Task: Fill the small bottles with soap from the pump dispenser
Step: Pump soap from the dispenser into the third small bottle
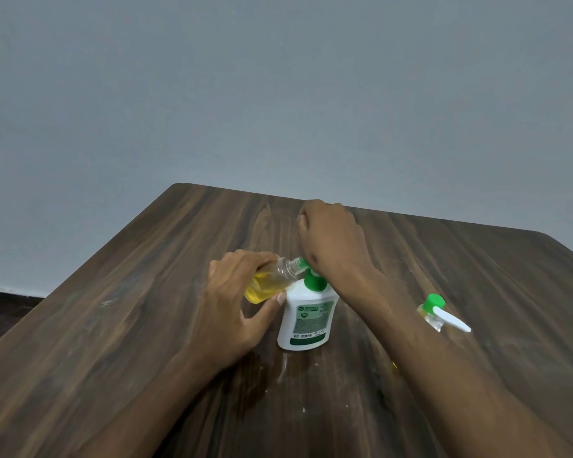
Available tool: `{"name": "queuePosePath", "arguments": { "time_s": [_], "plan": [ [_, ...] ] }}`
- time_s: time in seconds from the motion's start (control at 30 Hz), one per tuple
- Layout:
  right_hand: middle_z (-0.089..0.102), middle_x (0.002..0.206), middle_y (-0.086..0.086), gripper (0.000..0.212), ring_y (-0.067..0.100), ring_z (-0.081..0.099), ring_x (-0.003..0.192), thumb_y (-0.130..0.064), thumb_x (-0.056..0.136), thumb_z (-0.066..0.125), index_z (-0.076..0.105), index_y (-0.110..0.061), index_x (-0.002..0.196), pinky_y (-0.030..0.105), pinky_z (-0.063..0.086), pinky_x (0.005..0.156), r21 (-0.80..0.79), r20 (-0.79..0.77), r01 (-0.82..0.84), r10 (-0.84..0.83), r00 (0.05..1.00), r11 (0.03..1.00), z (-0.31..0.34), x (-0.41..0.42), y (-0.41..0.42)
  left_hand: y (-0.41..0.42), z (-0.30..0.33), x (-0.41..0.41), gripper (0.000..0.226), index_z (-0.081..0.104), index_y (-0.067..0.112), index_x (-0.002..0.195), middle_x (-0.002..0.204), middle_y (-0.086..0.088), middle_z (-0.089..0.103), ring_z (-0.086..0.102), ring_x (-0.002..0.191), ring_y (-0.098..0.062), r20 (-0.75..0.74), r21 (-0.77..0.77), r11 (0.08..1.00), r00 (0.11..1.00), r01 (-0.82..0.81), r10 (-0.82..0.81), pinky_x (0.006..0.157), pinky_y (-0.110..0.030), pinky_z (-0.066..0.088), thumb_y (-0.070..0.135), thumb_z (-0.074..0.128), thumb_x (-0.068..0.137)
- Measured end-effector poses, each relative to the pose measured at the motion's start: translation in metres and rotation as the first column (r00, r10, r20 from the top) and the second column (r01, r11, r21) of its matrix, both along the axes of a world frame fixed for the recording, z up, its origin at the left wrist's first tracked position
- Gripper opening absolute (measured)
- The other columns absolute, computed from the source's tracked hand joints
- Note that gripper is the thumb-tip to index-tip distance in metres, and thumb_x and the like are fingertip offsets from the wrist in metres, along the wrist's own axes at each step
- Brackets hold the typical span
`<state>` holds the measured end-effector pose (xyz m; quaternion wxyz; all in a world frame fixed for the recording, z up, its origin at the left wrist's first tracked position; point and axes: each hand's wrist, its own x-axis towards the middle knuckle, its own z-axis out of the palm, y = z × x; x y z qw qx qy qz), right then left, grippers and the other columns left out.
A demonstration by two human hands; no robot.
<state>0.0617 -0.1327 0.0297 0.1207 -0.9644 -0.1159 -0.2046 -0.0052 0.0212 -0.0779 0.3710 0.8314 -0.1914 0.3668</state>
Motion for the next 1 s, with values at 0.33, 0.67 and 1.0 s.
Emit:
{"name": "queuePosePath", "arguments": {
  "time_s": [0.33, 0.67, 1.0],
  "plan": [
    [0.058, 0.085, 0.003, 0.015, 0.028, 0.058, 0.078, -0.015, 0.102, 0.046, 0.056, -0.014, 0.091, 0.035, 0.039, 0.062, -0.003, 0.013, -0.014, 0.014, 1.0, 1.0, -0.0014, 0.0017, -0.0006, 0.0, -0.0014, 0.0001, 0.037, 0.067, 0.021, 0.12, 0.112, 0.015, 0.064, 0.06, 0.105, -0.007, 0.004, -0.013, 1.0, 1.0, -0.003, 0.003, 0.09, -0.039, 0.042, 0.033, 0.074, 0.087],
    [0.055, 0.083, 0.001, 0.013, 0.025, 0.053, 0.074, -0.014, 0.102, 0.048, 0.054, -0.014, 0.091, 0.034, 0.035, 0.059, 0.007, 0.004, -0.013, 0.013, 1.0, 1.0, 0.0031, -0.0007, -0.001, -0.0004, -0.0016, 0.0003, 0.037, 0.065, 0.025, 0.122, 0.113, 0.024, 0.06, 0.057, 0.109, 0.0, 0.013, -0.016, 1.0, 1.0, 0.014, -0.014, 0.091, -0.037, 0.043, 0.042, 0.068, 0.09],
    [0.056, 0.084, 0.003, 0.017, 0.027, 0.055, 0.076, -0.016, 0.103, 0.045, 0.053, -0.015, 0.089, 0.036, 0.041, 0.063, 0.021, 0.013, -0.024, 0.024, 1.0, 0.999, 0.0026, -0.0007, -0.0005, -0.0006, -0.0017, 0.0018, 0.035, 0.065, 0.025, 0.124, 0.117, 0.022, 0.062, 0.056, 0.112, 0.001, 0.011, -0.005, 1.0, 1.0, 0.005, -0.005, 0.096, -0.025, 0.038, 0.043, 0.064, 0.093]
  ]
}}
